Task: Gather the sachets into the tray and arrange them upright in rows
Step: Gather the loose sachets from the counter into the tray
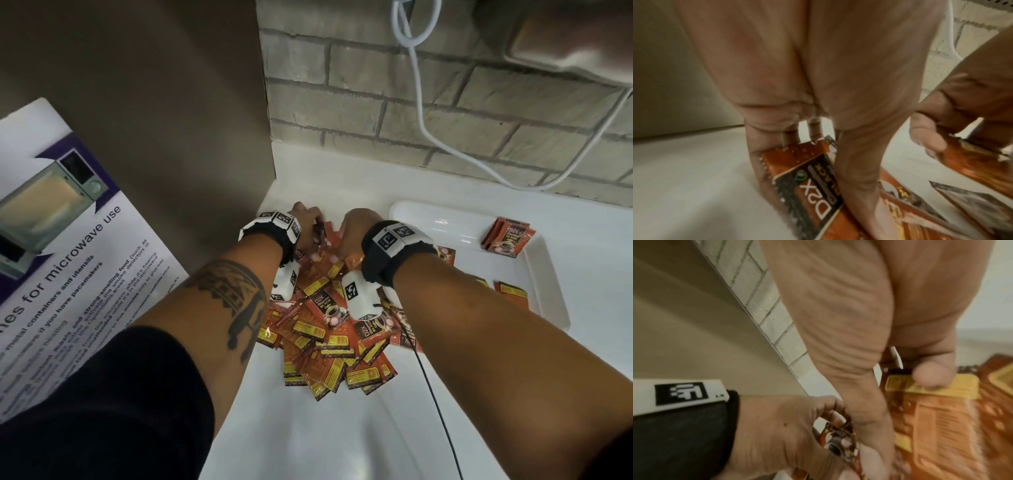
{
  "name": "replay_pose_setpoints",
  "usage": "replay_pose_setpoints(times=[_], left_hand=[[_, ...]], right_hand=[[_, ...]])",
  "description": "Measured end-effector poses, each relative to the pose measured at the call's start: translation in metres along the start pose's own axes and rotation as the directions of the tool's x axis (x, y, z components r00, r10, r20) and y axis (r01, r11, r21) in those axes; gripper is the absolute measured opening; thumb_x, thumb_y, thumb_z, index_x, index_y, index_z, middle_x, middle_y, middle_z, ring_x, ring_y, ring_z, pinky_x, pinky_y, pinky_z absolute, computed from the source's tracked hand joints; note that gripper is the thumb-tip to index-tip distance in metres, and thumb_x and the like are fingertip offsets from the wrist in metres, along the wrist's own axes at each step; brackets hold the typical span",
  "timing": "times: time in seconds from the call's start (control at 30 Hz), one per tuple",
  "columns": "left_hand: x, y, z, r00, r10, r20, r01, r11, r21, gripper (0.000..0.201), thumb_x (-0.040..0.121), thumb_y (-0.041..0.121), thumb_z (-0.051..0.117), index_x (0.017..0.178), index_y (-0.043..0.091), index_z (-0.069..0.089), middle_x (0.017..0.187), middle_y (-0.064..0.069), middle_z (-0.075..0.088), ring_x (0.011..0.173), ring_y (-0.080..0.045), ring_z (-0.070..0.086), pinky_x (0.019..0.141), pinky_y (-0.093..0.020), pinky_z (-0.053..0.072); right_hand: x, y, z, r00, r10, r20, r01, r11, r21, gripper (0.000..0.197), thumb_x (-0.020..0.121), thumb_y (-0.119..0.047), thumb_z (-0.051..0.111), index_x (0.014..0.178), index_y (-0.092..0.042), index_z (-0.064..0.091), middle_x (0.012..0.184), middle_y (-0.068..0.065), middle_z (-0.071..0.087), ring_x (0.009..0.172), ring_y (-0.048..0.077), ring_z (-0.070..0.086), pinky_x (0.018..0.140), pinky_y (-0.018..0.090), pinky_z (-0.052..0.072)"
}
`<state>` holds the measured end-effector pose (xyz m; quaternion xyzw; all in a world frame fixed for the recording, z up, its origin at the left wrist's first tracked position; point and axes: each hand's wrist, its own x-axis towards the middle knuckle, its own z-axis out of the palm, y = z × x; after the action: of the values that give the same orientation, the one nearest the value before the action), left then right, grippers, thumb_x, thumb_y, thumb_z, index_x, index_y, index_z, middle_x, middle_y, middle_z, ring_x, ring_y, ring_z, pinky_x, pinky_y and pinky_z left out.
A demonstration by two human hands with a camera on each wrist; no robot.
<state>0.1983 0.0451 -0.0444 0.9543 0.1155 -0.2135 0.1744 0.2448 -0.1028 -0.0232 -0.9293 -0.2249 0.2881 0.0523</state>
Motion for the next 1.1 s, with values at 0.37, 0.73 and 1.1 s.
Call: replay_pose_setpoints(times=[0.37, 0.73, 1.1], left_hand=[[-0.009, 0.001, 0.010, 0.987, 0.018, -0.159, -0.038, 0.992, -0.123, 0.041, 0.085, 0.015, 0.074, 0.122, 0.013, 0.057, 0.124, -0.010, 0.063, 0.111, -0.028, 0.059, 0.085, -0.029, 0.045], [-0.028, 0.000, -0.007, 0.968, 0.016, -0.250, -0.071, 0.974, -0.213, 0.040, 0.086, 0.013, 0.073, 0.123, 0.016, 0.060, 0.126, -0.008, 0.064, 0.108, -0.024, 0.059, 0.090, -0.029, 0.046], [-0.053, 0.082, -0.079, 0.865, 0.191, -0.464, -0.342, 0.900, -0.268, 0.037, 0.077, 0.014, 0.082, 0.106, 0.020, 0.060, 0.103, 0.004, 0.062, 0.090, -0.015, 0.058, 0.069, -0.020, 0.040]], right_hand=[[-0.006, 0.006, 0.016, 0.997, -0.009, 0.076, 0.021, 0.986, -0.163, 0.024, 0.074, -0.024, 0.085, 0.086, -0.011, 0.068, 0.078, 0.004, 0.067, 0.065, 0.014, 0.059, 0.053, 0.021, 0.043], [-0.017, 0.010, 0.006, 0.999, -0.050, 0.001, 0.050, 0.999, -0.009, 0.043, 0.090, -0.040, 0.070, 0.123, -0.012, 0.068, 0.116, 0.006, 0.069, 0.104, 0.023, 0.065, 0.088, 0.030, 0.052], [-0.073, 0.086, -0.065, 0.969, 0.042, -0.244, 0.150, 0.685, 0.713, 0.021, 0.077, -0.031, 0.086, 0.092, -0.021, 0.074, 0.066, -0.004, 0.067, 0.056, 0.013, 0.054, 0.066, 0.029, 0.049]])
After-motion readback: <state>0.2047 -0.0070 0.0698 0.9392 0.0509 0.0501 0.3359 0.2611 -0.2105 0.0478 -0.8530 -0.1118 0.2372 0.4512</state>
